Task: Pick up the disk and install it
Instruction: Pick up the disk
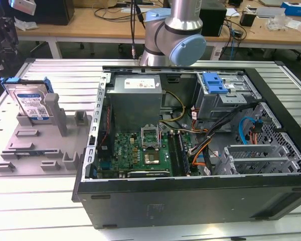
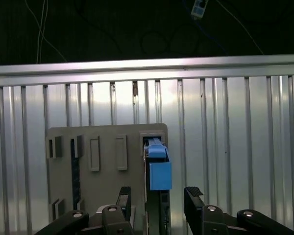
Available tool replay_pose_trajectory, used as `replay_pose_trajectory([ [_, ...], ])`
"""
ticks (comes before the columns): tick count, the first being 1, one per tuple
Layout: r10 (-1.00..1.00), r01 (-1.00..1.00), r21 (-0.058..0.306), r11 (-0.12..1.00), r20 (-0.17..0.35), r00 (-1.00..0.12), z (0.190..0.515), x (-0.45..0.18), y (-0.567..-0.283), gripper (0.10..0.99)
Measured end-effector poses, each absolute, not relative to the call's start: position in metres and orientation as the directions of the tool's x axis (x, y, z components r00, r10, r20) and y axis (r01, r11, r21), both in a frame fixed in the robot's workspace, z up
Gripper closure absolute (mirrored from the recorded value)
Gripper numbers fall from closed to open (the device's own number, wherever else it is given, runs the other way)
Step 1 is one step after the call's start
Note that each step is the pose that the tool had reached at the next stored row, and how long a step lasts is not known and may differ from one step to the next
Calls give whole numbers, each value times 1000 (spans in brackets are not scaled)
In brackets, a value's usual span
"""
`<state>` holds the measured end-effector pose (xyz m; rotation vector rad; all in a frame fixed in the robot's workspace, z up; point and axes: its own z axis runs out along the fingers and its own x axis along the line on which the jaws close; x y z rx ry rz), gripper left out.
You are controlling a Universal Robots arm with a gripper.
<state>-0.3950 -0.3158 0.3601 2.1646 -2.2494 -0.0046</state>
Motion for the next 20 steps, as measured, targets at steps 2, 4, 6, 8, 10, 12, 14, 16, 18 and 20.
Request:
replay_pose_trajectory([
  [2, -999, -999, 16, 39, 12, -39, 359, -395, -316, 529],
  [4, -999, -999, 16, 39, 12, -39, 355, -395, -315, 529],
  [6, -999, -999, 16, 39, 12, -38, 354, -395, -314, 529],
  [8, -999, -999, 16, 39, 12, -39, 352, -396, -314, 529],
  [10, -999, -999, 16, 39, 12, -39, 351, -397, -313, 529],
  [12, -999, -999, 16, 39, 12, -38, 348, -400, -312, 529],
  [14, -999, -999, 16, 39, 12, -38, 347, -400, -312, 529],
  [16, -999, -999, 16, 39, 12, -38, 345, -401, -312, 529],
  [18, -999, -999, 16, 39, 12, -38, 342, -401, -312, 529],
  [20, -999, -999, 16, 39, 12, -38, 340, -401, -312, 529],
])
